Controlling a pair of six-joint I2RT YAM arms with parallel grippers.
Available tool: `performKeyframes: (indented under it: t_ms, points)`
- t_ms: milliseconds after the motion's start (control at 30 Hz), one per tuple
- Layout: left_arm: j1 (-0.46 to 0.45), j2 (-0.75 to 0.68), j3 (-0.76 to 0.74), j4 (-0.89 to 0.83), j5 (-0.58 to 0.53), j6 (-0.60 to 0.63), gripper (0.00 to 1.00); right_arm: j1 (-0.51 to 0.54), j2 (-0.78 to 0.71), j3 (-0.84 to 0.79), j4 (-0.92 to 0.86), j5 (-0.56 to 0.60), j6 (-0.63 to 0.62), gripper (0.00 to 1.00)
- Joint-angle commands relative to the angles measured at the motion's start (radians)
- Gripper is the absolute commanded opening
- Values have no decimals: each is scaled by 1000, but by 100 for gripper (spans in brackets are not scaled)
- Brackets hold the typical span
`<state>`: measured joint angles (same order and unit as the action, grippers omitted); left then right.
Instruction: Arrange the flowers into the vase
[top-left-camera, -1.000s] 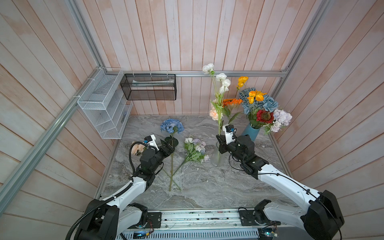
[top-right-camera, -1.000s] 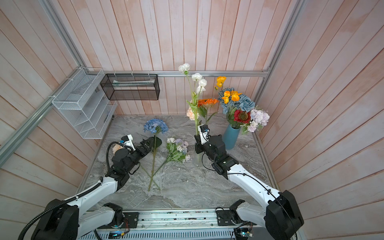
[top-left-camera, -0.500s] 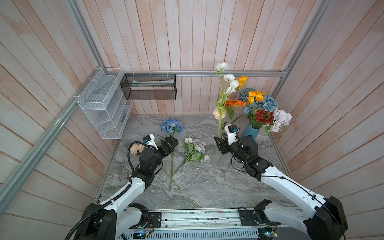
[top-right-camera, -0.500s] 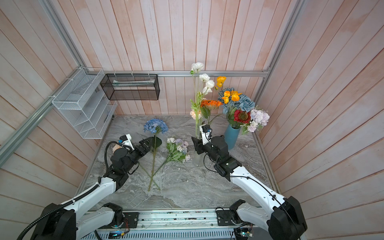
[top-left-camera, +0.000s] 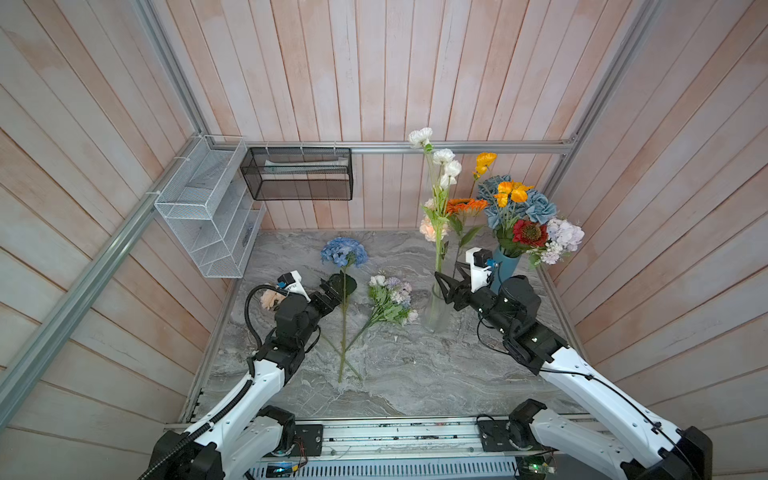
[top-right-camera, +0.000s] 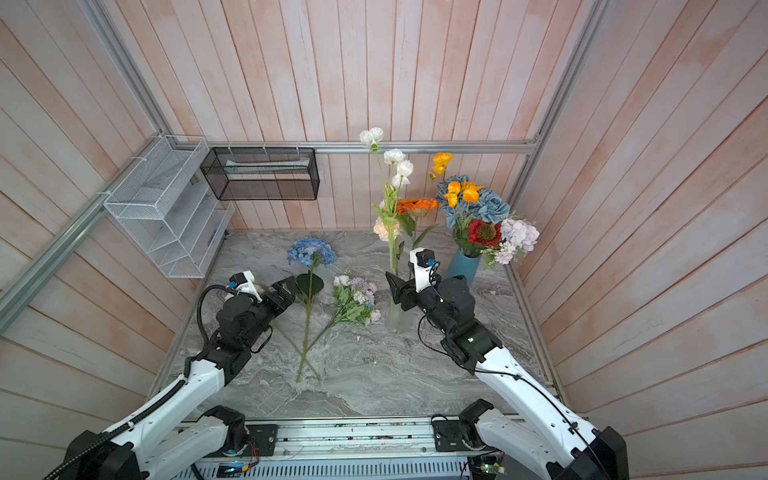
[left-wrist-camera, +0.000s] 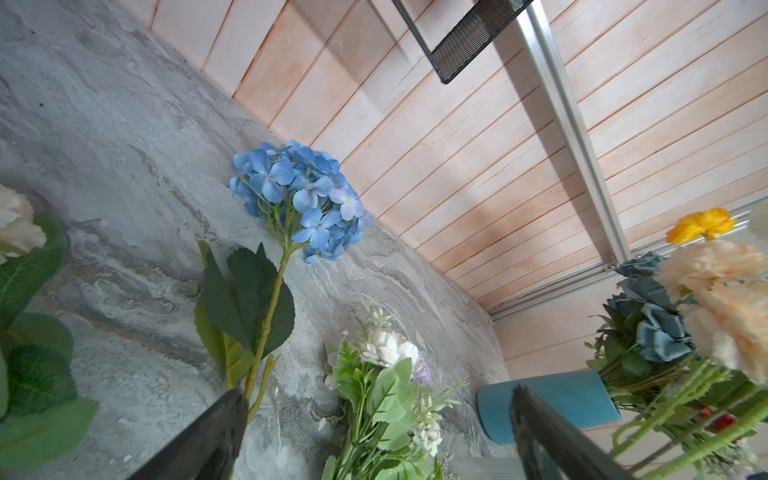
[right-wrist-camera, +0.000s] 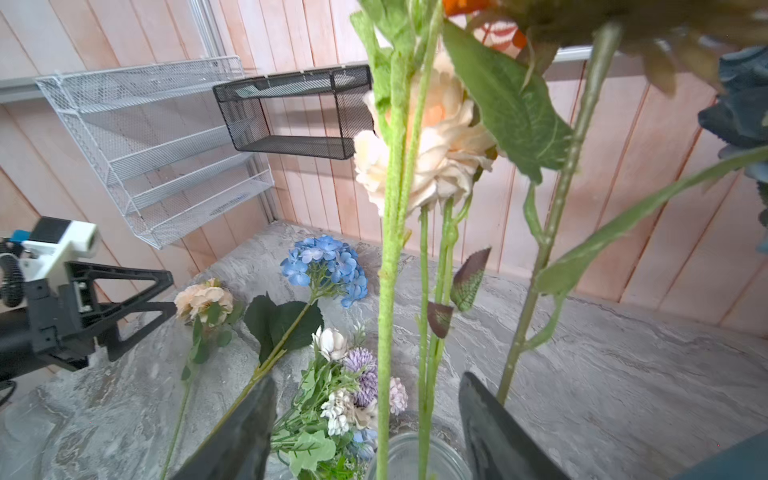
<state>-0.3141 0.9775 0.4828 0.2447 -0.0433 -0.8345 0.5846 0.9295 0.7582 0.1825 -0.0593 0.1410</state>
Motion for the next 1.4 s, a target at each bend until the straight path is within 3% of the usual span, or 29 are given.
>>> performKeyframes:
  t_ms: [0,167,367,600,867,967,1167,1367]
  points:
    - [16,-16,31,-92,-50,-4,100,7,-24,30,54,-96,22,68]
    - [30,-44,42,-210,-76,-5,100,50,3,14,194,-181,55,68]
    - [38,-109,33,-344,-118,8,100,112,145,37,301,-209,59,68]
    - [38,-143,-31,-293,-79,-28,100,161,204,59,233,-33,25,64]
    - [38,-95,-79,-152,-21,-75,100,119,71,16,75,102,11,47]
    - [38,-75,-85,-120,-8,-84,100,39,27,8,42,36,34,46]
    - [38,-61,-84,-92,6,-87,100,-135,14,-19,89,-207,99,42]
    - [38,-75,-88,-96,1,-88,100,-170,51,-23,165,-360,90,38]
